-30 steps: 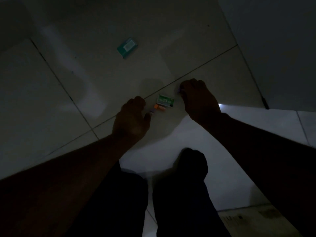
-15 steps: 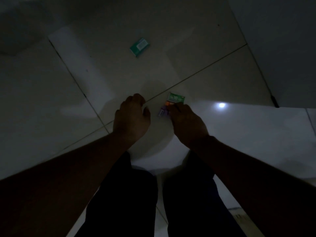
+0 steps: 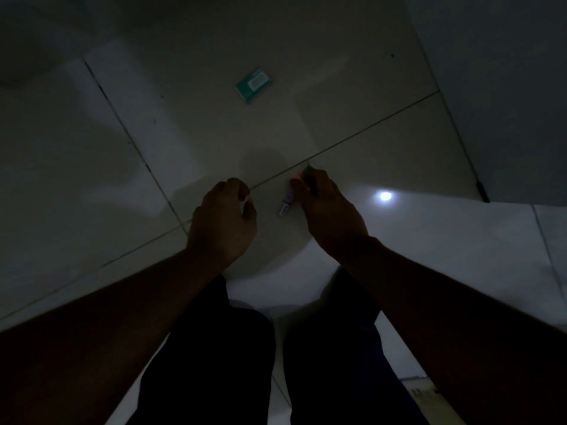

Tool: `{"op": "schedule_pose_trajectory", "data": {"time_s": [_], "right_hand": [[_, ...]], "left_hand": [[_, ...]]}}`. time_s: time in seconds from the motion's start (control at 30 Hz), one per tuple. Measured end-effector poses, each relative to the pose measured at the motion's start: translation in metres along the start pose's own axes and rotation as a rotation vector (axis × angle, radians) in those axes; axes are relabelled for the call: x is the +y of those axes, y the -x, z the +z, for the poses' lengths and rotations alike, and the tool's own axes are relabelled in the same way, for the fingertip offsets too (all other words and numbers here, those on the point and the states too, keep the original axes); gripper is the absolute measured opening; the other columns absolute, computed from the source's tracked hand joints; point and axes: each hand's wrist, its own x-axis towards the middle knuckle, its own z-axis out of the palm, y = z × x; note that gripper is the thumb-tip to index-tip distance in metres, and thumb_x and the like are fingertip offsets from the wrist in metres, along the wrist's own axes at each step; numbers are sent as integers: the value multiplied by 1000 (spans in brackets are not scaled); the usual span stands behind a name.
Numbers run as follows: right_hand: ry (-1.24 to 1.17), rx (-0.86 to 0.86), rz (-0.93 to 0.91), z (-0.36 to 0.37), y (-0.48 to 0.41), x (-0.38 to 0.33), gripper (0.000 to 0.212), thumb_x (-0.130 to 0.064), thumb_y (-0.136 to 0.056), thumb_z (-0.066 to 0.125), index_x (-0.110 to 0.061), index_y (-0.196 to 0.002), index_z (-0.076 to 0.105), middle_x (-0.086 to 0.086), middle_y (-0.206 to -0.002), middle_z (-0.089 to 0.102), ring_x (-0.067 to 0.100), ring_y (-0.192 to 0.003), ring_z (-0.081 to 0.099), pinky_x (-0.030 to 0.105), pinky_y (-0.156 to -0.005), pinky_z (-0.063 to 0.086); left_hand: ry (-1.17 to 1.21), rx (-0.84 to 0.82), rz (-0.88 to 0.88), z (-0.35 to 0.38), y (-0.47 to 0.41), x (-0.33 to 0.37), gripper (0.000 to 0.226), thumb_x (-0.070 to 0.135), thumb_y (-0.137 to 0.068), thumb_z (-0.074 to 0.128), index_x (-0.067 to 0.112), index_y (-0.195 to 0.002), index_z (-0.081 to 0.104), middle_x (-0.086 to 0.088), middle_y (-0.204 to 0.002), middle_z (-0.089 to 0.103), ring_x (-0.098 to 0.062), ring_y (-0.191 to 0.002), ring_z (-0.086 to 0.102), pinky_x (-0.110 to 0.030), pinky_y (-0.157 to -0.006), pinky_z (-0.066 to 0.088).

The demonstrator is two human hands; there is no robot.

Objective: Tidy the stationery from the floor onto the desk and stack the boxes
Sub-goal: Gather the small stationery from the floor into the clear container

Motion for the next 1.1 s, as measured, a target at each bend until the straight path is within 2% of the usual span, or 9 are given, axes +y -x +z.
{"op": "schedule_pose_trajectory", "data": {"time_s": [0.1, 0.17, 0.33, 0.47, 0.6, 0.77, 0.97, 1.03, 1.1], "right_hand": [[157, -45, -29, 2, 4, -5, 61, -7, -91, 55, -9, -147, 32, 27, -141, 38, 46, -113, 50, 44, -74, 53], [196, -50, -17, 1, 1, -10, 60, -9, -90, 55, -5, -146, 33, 31, -135, 42, 49, -106, 53, 43, -64, 53], [215, -138, 15, 2, -5, -8, 59, -17, -99, 42, -9, -151, 17, 26, -146, 27, 45, -125, 39, 47, -85, 49], [87, 18, 5, -3, -4, -13, 53, -10, -88, 62, 0, -137, 45, 31, -118, 51, 43, -92, 58, 38, -65, 54], [145, 32, -175, 0, 4, -26, 49, -11, -84, 66, -2, -130, 53, 26, -109, 56, 39, -87, 58, 33, -56, 49], [160, -82, -153, 13, 9, -38, 44, -15, -89, 42, -7, -132, 51, 25, -132, 47, 46, -111, 47, 43, -65, 53], [177, -219, -180, 10, 8, -33, 49, -9, -94, 50, -6, -141, 39, 21, -149, 30, 46, -132, 26, 47, -87, 50], [186, -199, -233, 10, 12, -25, 49, -8, -89, 59, -4, -136, 46, 22, -145, 39, 47, -129, 34, 47, -84, 53], [147, -126, -237, 12, 13, -13, 49, 0, -73, 75, -1, -120, 61, 24, -127, 56, 51, -113, 51, 50, -72, 58]], "left_hand": [[10, -2, 9, -1, 1, -1, 14, 18, -86, 57, 9, -97, 58, -12, -97, 62, -33, -94, 59, -48, -82, 51], [13, -1, 18, -2, 1, -2, 20, 25, -85, 53, 10, -97, 59, -11, -97, 62, -32, -94, 59, -47, -81, 51], [-5, 2, 10, -4, 2, -5, 14, 17, -87, 58, 9, -99, 60, -13, -100, 63, -32, -95, 60, -47, -82, 51], [-2, 13, 8, -8, 4, -6, 19, 22, -85, 54, 9, -97, 60, -12, -99, 64, -32, -93, 60, -47, -81, 51], [-6, 21, -15, -14, 2, -7, 28, 29, -81, 49, 10, -98, 60, -13, -98, 64, -35, -93, 61, -47, -81, 52], [-16, 49, -34, -17, -5, -14, 14, 17, -85, 59, 11, -98, 60, -13, -100, 65, -33, -94, 62, -46, -83, 52], [-40, 43, -37, -18, -13, -12, 14, 17, -86, 58, 11, -99, 60, -13, -102, 65, -34, -98, 61, -46, -85, 50], [-40, 35, -26, -17, -17, -7, 16, 16, -87, 58, 10, -101, 60, -13, -103, 65, -32, -98, 61, -45, -85, 50], [-35, 31, 4, -15, -21, -1, 16, 15, -87, 58, 8, -101, 60, -13, -103, 64, -32, -97, 60, -43, -85, 50]]}}
